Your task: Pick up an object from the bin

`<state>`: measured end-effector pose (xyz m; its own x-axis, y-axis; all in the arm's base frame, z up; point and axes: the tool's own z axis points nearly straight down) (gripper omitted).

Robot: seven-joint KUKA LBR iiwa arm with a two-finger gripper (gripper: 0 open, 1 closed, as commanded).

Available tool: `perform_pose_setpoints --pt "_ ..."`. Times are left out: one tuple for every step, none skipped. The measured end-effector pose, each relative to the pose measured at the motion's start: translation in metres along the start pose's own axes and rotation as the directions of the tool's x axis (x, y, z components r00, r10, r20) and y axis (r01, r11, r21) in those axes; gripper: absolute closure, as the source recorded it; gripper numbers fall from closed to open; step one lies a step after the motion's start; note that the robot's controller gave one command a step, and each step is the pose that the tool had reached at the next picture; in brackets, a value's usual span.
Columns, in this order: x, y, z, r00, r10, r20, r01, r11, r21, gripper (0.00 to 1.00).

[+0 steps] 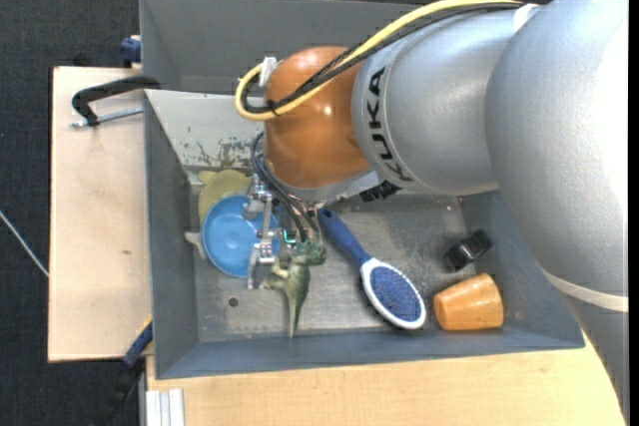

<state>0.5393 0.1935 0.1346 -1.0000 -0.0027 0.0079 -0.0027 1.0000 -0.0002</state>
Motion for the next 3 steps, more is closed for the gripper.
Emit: perform_pose_setpoints --pt "0.005 -0.034 0.061 0.890 -0.457 0.016 0.457 0.890 0.004 0.00" --pt "0.001 -0.031 0.057 0.889 -0.456 0.030 0.456 0.890 0.004 1.00" --pt "0.003 -0.027 -0.085 0.886 -0.463 0.022 0.463 0.886 0.005 1.00"
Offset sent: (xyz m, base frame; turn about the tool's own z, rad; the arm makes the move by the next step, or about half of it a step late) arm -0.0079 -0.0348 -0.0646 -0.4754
